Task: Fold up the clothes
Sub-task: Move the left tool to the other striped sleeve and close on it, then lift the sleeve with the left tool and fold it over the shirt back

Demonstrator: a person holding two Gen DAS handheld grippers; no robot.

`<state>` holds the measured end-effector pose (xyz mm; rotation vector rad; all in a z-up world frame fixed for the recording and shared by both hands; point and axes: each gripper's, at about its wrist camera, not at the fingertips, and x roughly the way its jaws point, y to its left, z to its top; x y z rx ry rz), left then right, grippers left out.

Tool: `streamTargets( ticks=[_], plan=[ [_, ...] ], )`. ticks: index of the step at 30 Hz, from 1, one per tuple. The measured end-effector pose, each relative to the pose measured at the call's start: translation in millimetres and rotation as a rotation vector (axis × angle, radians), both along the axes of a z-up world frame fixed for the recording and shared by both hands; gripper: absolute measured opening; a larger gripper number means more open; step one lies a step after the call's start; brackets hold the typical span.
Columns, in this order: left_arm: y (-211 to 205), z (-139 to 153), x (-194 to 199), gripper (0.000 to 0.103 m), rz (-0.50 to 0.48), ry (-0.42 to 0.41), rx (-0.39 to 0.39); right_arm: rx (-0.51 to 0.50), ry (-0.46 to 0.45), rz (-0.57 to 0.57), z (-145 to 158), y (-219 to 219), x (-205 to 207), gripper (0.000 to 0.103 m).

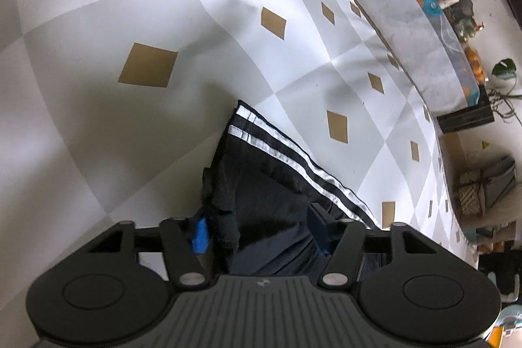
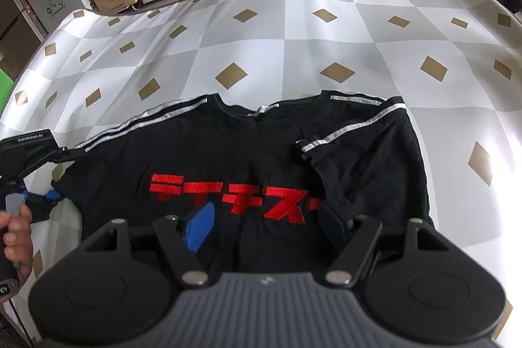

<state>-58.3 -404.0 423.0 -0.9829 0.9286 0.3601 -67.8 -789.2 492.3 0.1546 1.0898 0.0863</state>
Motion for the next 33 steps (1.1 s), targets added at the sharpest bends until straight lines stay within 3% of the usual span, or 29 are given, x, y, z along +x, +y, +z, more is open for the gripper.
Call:
streamTargets(
  ticks=[3, 5, 11, 18, 24, 29, 32, 33],
  plan=[
    [0.9, -1.4, -0.5, 0.031, 0.019, 0.010, 0.006, -0.005, 0.002, 0.008, -0.7, 1.6, -0.1, 0.069],
    [2.5, -4.1, -1.5, 0.014, 0.034, 0.015, -0.009, -0.006, -0.002, 0.012, 0.1, 2.2, -0.7, 0.069],
    [-3.2, 2.1, -1.1, 0.008, 0.035, 0.010, 0.040, -0.013, -0.005, 0.008, 1.4, 0.4, -1.1, 0.069],
    [-28.4, 20.4, 10.2, 0.008, -0.090, -0.047, 0.139, -0.023, -0.009, -0.001, 2.9, -3.4, -1.1, 0.069],
    [-80.5, 41.7, 19.0, 0.008, -0.318, -0.141, 0.283, -0.028, -0.013, -0.016, 4.8, -7.5, -0.8, 0.069],
    [-139.7, 50.2, 20.1, 0.008, -0.655, -0.220, 0.426, -0.051, -0.003, -0.028, 4.1, -11.5, 0.4, 0.069],
    [-169.7, 42.1, 17.6, 0.008, -0.868, -0.209, 0.472, -0.053, -0.002, -0.034, 4.5, -13.7, 0.6, 0.069],
    [-173.9, 35.9, 18.5, 0.008, -0.908, -0.175, 0.445, -0.051, -0.003, -0.034, 4.9, -14.1, 0.8, 0.069]
  ],
)
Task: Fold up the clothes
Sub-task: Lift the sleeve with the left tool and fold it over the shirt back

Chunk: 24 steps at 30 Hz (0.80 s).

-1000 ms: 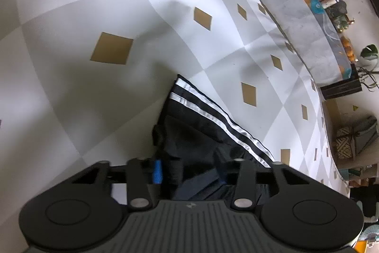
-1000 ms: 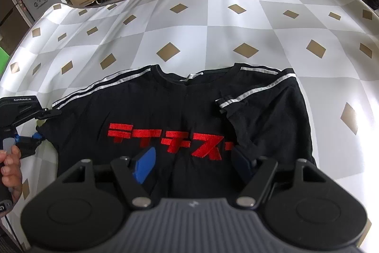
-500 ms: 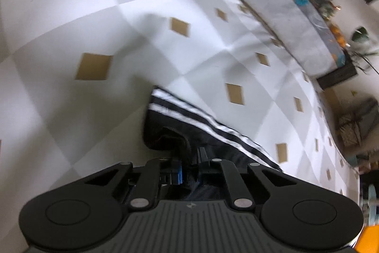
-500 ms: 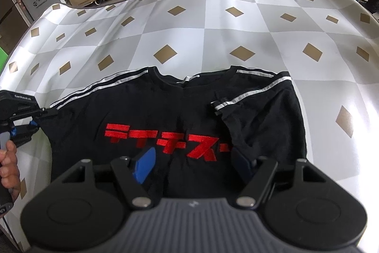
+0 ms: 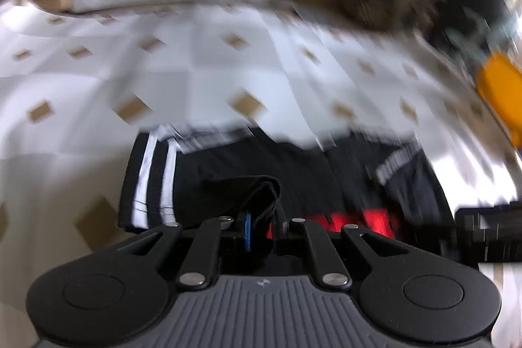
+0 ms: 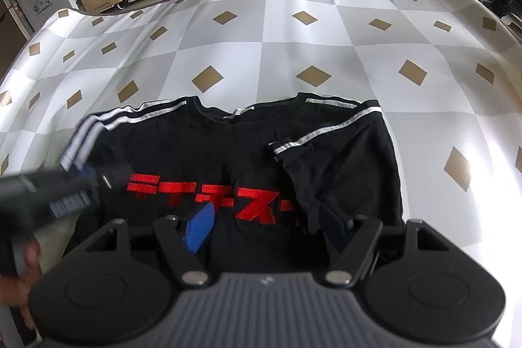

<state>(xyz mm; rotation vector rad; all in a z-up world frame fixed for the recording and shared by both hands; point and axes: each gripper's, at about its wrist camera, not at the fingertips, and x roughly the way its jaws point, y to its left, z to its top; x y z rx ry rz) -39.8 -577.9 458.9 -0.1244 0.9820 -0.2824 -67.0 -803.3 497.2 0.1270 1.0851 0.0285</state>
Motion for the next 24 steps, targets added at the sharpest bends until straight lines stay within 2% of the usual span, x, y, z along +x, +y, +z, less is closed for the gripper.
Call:
streamTargets(
  ticks=[2, 4, 9, 12, 14, 17, 20, 22, 24],
  plan=[
    [-0.6, -9.9, 0.7, 0.012, -0.001, 0.068, -0.016, 0.002, -0.001, 0.002, 0.7, -0.4, 0.3, 0.069],
    [6.3, -16.5, 1.6, 0.014, 0.039, 0.114, -0.070, 0.001, -0.003, 0.005, 1.3, 0.0, 0.6, 0.069],
    [24.0, -16.7, 2.8, 0.018, 0.135, 0.157, -0.194, 0.003, -0.008, 0.009, 2.5, 1.2, 1.0, 0.070],
    [28.0, -11.3, -0.3, 0.027, 0.164, 0.166, -0.218, 0.006, -0.014, 0.014, 3.1, 3.4, 2.3, 0.070],
    [30.0, -8.7, -5.6, 0.037, 0.176, 0.177, -0.239, 0.011, -0.022, 0.019, 4.1, 5.8, 3.8, 0.070],
    [31.2, -2.0, -14.1, 0.041, 0.184, 0.186, -0.245, 0.023, -0.040, 0.030, 7.3, 11.3, 5.8, 0.070],
    [33.0, 1.3, -22.9, 0.042, 0.206, 0.246, -0.220, 0.047, -0.064, 0.055, 11.0, 18.8, 6.9, 0.070],
    [39.5, 4.2, -31.9, 0.042, 0.228, 0.293, -0.232, 0.071, -0.081, 0.079, 12.7, 24.7, 7.7, 0.070],
    [47.4, 9.6, -41.9, 0.042, 0.247, 0.304, -0.220, 0.099, -0.091, 0.102, 12.3, 32.8, 10.1, 0.070]
  ],
)
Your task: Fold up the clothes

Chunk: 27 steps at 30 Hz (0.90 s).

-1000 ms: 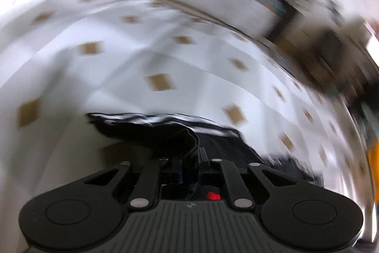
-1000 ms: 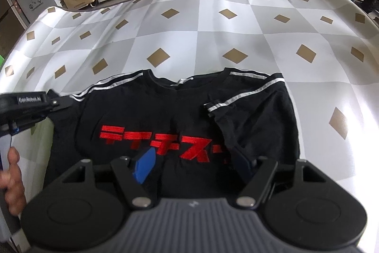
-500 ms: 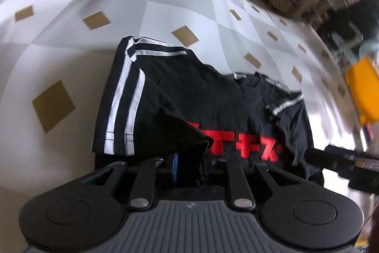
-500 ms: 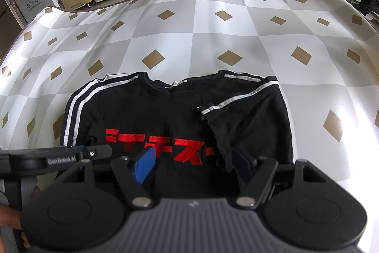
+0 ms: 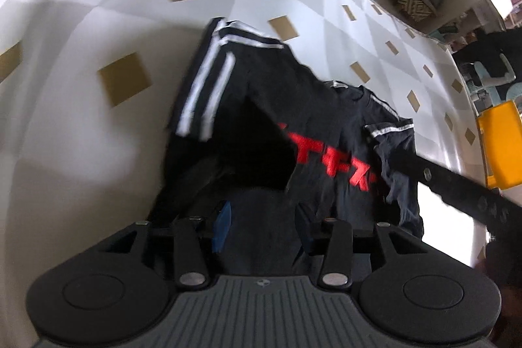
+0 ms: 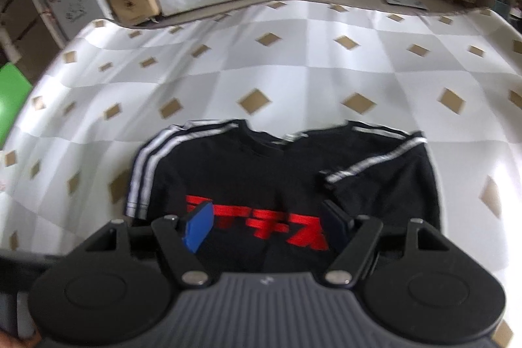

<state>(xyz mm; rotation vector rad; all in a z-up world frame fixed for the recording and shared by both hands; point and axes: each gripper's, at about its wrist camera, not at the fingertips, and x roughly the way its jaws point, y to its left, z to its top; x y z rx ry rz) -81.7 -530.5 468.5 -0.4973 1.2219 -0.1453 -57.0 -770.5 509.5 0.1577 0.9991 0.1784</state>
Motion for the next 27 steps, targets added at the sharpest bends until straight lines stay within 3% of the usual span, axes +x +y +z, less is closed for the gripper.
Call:
streamTargets(
  ticks=[5, 9, 15, 20, 23, 27],
  plan=[
    [14.8, 4.1, -10.8, 0.047, 0.021, 0.011, 0.113, 0.062, -0.012, 0.059, -3.7, 26.3, 7.9, 0.069],
    [29.2, -4.3, -10.1, 0.048, 0.078, 0.037, 0.131, 0.056, -0.036, 0.142, -7.0, 54.1, 10.0, 0.069],
    [36.6, -8.2, -3.0, 0.049, 0.067, 0.053, 0.193, 0.031, -0.063, 0.257, -18.6, 94.5, 13.2, 0.069],
    [40.4, -11.8, -1.6, 0.068, 0.025, 0.063, 0.306, 0.004, -0.087, 0.325, -28.1, 120.2, 13.9, 0.068],
    [45.4, -16.6, -3.0, 0.073, 0.015, 0.072, 0.371, -0.022, -0.095, 0.359, -33.8, 131.6, 14.1, 0.065],
    [53.7, -24.1, -3.6, 0.074, 0.021, 0.108, 0.392, -0.051, -0.100, 0.391, -41.9, 142.6, 13.0, 0.060]
  ],
)
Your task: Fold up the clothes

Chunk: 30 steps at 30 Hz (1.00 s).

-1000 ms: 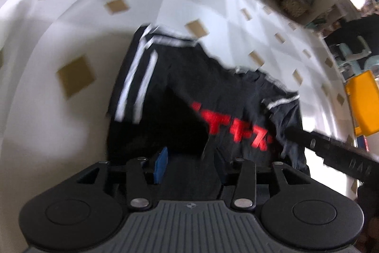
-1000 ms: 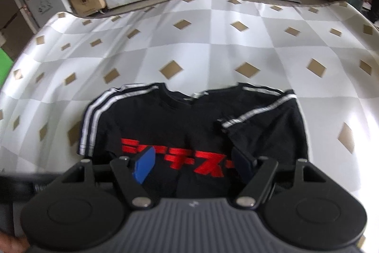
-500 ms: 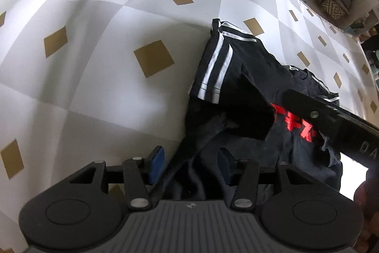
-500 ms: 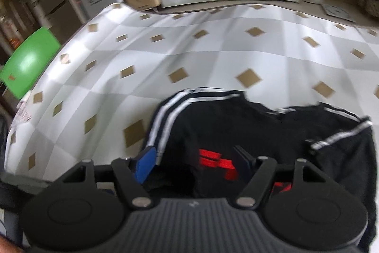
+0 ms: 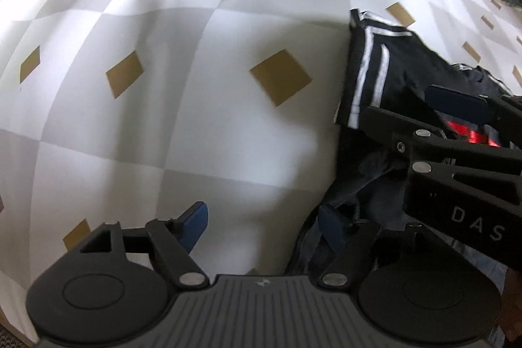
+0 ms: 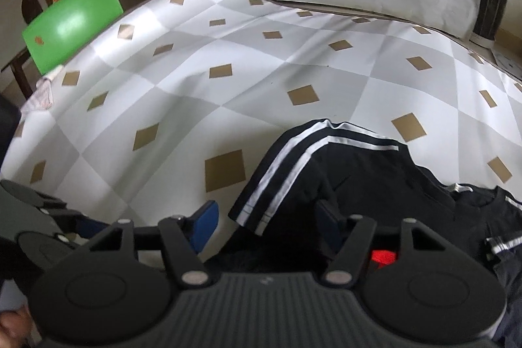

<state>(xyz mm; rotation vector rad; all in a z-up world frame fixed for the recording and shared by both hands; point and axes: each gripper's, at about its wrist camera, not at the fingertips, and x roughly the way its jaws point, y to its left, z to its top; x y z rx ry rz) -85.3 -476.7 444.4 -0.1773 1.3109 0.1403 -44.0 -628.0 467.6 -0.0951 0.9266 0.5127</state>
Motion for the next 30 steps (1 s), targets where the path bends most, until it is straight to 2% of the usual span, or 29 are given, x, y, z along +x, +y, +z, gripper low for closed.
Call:
streamTargets(
  ticks=[3, 13, 19, 26, 28, 30],
  plan=[
    [0.0, -3.1, -0.7, 0.077, 0.002, 0.014, 0.010, -0.013, -0.007, 0.026, -5.4, 6.4, -0.9, 0.056],
    [0.4, -11.0, -2.7, 0.082, 0.038, 0.046, 0.007, -0.075, -0.024, 0.030, -26.5, 11.5, 3.5, 0.056],
    [-2.0, -11.3, -4.1, 0.083, 0.039, 0.047, 0.016, -0.073, -0.001, 0.030, -34.0, 11.1, 6.3, 0.060],
    [-4.9, -13.0, -6.1, 0.085, 0.037, 0.051, 0.022, -0.079, -0.015, 0.027, -39.8, 12.1, 6.8, 0.062],
    [-4.8, -13.9, -6.2, 0.085, 0.041, 0.053, 0.021, -0.079, -0.020, 0.018, -40.2, 12.2, 6.3, 0.060],
    [-4.3, -14.6, -6.4, 0.087, 0.047, 0.055, 0.019, -0.084, -0.031, 0.008, -39.8, 12.3, 5.5, 0.053]
  ],
)
